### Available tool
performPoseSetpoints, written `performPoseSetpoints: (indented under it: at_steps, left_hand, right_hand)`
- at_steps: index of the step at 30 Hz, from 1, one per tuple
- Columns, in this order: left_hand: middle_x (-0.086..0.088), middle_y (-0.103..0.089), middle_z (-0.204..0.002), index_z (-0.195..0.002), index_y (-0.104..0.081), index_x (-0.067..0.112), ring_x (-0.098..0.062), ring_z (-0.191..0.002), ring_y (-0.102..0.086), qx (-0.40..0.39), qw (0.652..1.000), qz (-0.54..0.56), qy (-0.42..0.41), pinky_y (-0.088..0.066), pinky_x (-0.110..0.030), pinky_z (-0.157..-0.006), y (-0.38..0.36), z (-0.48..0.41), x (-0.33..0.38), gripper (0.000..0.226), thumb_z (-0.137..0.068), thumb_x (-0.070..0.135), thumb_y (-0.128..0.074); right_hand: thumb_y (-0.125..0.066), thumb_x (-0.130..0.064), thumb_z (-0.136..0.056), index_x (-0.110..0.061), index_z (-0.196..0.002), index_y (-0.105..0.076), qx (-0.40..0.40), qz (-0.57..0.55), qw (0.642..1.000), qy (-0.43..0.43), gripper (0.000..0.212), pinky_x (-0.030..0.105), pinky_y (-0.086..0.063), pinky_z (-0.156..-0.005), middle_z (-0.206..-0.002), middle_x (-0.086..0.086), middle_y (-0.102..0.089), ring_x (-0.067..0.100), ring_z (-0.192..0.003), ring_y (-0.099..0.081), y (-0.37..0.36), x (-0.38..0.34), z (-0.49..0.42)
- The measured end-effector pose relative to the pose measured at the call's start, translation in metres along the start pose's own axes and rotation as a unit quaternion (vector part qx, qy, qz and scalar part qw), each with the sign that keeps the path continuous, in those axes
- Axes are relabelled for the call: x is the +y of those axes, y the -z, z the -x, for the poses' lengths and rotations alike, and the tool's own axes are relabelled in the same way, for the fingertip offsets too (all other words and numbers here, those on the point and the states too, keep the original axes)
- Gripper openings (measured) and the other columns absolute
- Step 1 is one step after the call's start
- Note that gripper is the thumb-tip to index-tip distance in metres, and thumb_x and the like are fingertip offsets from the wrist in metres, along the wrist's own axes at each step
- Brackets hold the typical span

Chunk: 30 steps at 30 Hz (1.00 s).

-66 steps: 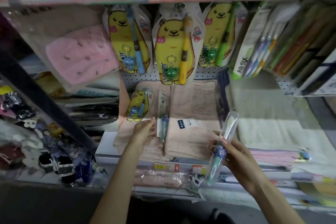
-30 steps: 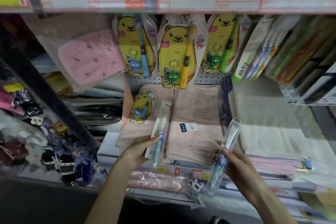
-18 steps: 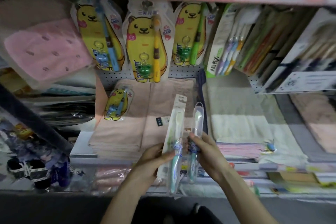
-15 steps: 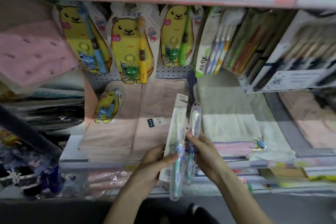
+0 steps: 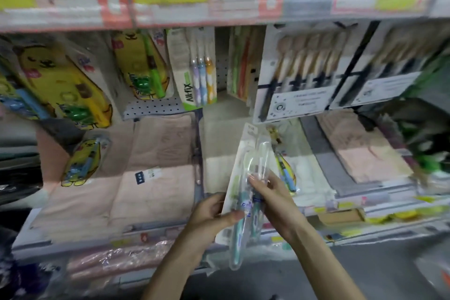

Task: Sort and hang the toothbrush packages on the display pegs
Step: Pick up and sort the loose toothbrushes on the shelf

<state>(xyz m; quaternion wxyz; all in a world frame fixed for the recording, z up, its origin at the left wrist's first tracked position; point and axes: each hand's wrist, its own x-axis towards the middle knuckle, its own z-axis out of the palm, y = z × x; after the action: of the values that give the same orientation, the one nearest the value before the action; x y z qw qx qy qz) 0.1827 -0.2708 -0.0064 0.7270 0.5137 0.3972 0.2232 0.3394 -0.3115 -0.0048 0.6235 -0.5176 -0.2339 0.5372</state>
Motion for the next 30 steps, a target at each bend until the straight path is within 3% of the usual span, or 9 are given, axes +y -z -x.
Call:
performPoseSetpoints:
  at_steps: [4, 10, 14, 17, 21, 23, 25, 27, 30]
  left_hand:
    - [-0.009, -0.072, -0.11, -0.116, -0.064, 0.003, -0.023, -0.106, -0.067, -0.013, 1.0, 0.008, -0.011, -0.053, -0.03, -0.092, -0.062, -0.014, -0.002, 0.042, -0.074, 0.003, -0.072]
    - [-0.007, -0.074, -0.102, -0.107, -0.067, 0.008, -0.024, -0.099, -0.069, -0.002, 1.0, -0.003, -0.004, -0.052, -0.036, -0.091, -0.148, -0.038, -0.012, 0.034, -0.075, -0.001, -0.073]
    - [-0.003, -0.075, -0.098, -0.105, -0.067, 0.01, -0.019, -0.093, -0.071, -0.005, 1.0, -0.004, 0.003, -0.055, -0.025, -0.079, -0.194, -0.049, -0.019, 0.031, -0.076, 0.001, -0.074]
    - [-0.002, -0.075, -0.098, -0.106, -0.066, 0.009, -0.017, -0.095, -0.071, -0.017, 1.0, -0.004, 0.016, -0.054, -0.022, -0.078, -0.217, -0.052, -0.02, 0.031, -0.077, 0.003, -0.074]
    - [0.005, -0.076, -0.096, -0.104, -0.066, 0.013, -0.004, -0.09, -0.07, -0.03, 0.999, -0.014, 0.029, -0.048, -0.01, -0.068, -0.234, -0.058, -0.015, 0.026, -0.08, 0.006, -0.073]
    - [0.016, -0.074, -0.091, -0.101, -0.064, 0.02, 0.002, -0.093, -0.067, -0.05, 0.998, -0.028, 0.034, -0.046, -0.006, -0.067, -0.238, -0.062, -0.014, 0.023, -0.081, 0.011, -0.072]
    - [0.029, -0.07, -0.077, -0.095, -0.06, 0.026, 0.014, -0.081, -0.064, -0.067, 0.996, -0.037, 0.045, -0.044, -0.003, -0.06, -0.24, -0.066, -0.011, 0.023, -0.083, 0.01, -0.07]
    - [0.023, -0.073, -0.084, -0.102, -0.061, 0.023, 0.011, -0.079, -0.066, -0.085, 0.994, -0.051, 0.055, -0.047, -0.006, -0.064, -0.241, -0.071, -0.012, 0.028, -0.082, 0.008, -0.071]
    - [0.008, -0.074, -0.104, -0.111, -0.062, 0.023, -0.01, -0.099, -0.068, -0.094, 0.991, -0.069, 0.067, -0.054, -0.035, -0.089, -0.247, -0.079, -0.012, 0.041, -0.075, 0.016, -0.08]
  right_hand:
    - [-0.071, -0.025, -0.072, -0.004, -0.114, -0.061, 0.003, 0.011, 1.0, 0.015, 0.048, 0.03, -0.055, -0.072, -0.098, 0.013, -0.072, 0.023, -0.089, -0.07, 0.057, -0.03, 0.009]
    - [-0.083, -0.021, -0.07, -0.006, -0.112, -0.062, 0.024, 0.027, 0.999, 0.009, 0.05, 0.033, -0.056, -0.074, -0.1, 0.015, -0.073, 0.025, -0.09, -0.071, 0.14, -0.066, 0.02]
    - [-0.083, -0.016, -0.068, -0.001, -0.113, -0.063, 0.047, 0.047, 0.998, 0.011, 0.052, 0.034, -0.057, -0.071, -0.102, 0.02, -0.072, 0.028, -0.088, -0.07, 0.184, -0.082, 0.026]
    - [-0.078, -0.023, -0.066, -0.005, -0.107, -0.066, 0.06, 0.073, 0.995, 0.016, 0.047, 0.036, -0.055, -0.076, -0.094, 0.013, -0.074, 0.025, -0.084, -0.07, 0.207, -0.088, 0.028]
    - [-0.082, -0.027, -0.067, -0.006, -0.109, -0.066, 0.081, 0.073, 0.994, 0.017, 0.05, 0.051, -0.051, -0.092, -0.099, 0.015, -0.074, 0.035, -0.095, -0.069, 0.226, -0.089, 0.027]
    - [-0.081, -0.026, -0.069, -0.004, -0.109, -0.066, 0.09, 0.07, 0.993, 0.018, 0.048, 0.055, -0.05, -0.094, -0.101, 0.018, -0.073, 0.041, -0.101, -0.066, 0.229, -0.092, 0.025]
    - [-0.081, -0.021, -0.074, -0.003, -0.108, -0.066, 0.107, 0.061, 0.992, 0.016, 0.041, 0.056, -0.05, -0.094, -0.101, 0.02, -0.073, 0.043, -0.102, -0.065, 0.233, -0.095, 0.024]
    - [-0.077, -0.017, -0.079, -0.002, -0.107, -0.066, 0.122, 0.056, 0.991, 0.01, 0.034, 0.052, -0.054, -0.09, -0.1, 0.02, -0.073, 0.04, -0.098, -0.068, 0.238, -0.098, 0.023]
    - [-0.072, -0.015, -0.083, -0.004, -0.104, -0.066, 0.132, 0.054, 0.99, 0.017, 0.024, 0.036, -0.058, -0.074, -0.092, 0.014, -0.075, 0.028, -0.085, -0.072, 0.249, -0.104, 0.022]
